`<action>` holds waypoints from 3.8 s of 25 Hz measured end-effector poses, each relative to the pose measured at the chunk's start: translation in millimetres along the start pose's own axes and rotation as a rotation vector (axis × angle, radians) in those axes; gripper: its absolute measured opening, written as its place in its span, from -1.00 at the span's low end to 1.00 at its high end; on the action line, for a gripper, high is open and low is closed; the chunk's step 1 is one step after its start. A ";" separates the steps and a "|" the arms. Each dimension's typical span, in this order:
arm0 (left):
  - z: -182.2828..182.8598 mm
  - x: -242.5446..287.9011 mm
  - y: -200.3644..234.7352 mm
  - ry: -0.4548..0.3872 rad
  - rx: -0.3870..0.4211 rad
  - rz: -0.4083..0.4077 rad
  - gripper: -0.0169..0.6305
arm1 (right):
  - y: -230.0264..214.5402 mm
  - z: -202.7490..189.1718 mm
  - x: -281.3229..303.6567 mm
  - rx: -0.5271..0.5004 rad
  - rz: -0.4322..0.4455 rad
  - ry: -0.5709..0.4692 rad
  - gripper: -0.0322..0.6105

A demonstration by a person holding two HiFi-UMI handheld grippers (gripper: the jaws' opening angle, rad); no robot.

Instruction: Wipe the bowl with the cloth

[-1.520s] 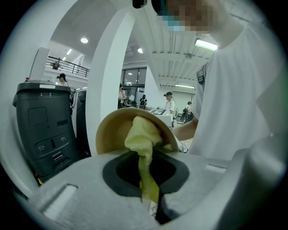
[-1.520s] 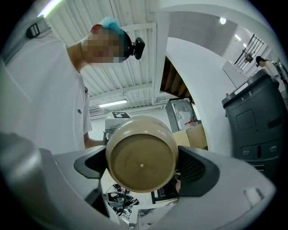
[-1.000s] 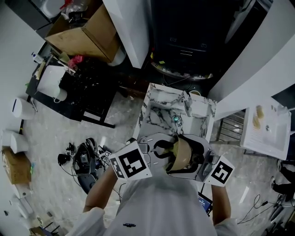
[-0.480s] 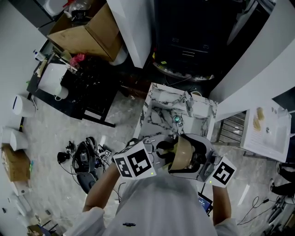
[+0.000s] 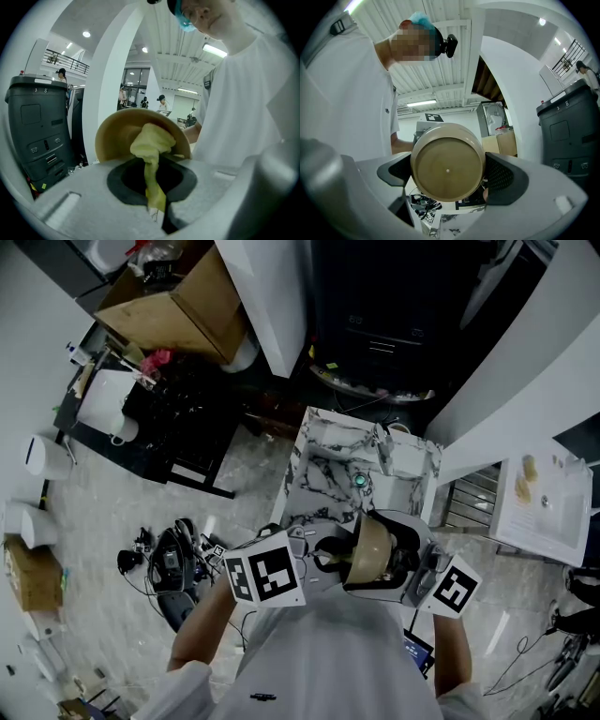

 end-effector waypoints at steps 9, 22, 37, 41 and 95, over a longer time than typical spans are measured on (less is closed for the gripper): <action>8.5 -7.7 6.2 -0.064 -0.012 0.017 -0.85 | 1.0 -2.6 3.9 0.001 -0.002 0.004 0.63; 6.2 -24.2 7.5 -0.057 0.004 0.042 -0.85 | -9.3 -3.1 -0.2 0.013 -0.039 -0.006 0.63; -12.8 -9.0 6.9 0.070 0.036 0.077 -0.85 | 3.8 -0.8 9.1 0.031 0.016 -0.014 0.63; -5.1 -13.0 10.4 0.015 0.031 0.089 -0.85 | 7.0 0.3 14.2 0.030 0.030 -0.018 0.63; -40.3 -89.6 48.1 -0.376 -0.360 0.945 -0.85 | -72.7 -10.8 -50.5 -0.002 -0.693 -0.023 0.63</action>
Point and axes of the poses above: the fingertips, and each gripper's own axes: x forward along the fingers, y to its left, z out of its top, the point moved 6 cm from there along -x, backward along the fingers, and after that the axes turned 1 degree about -y, right-handed, at the moved point
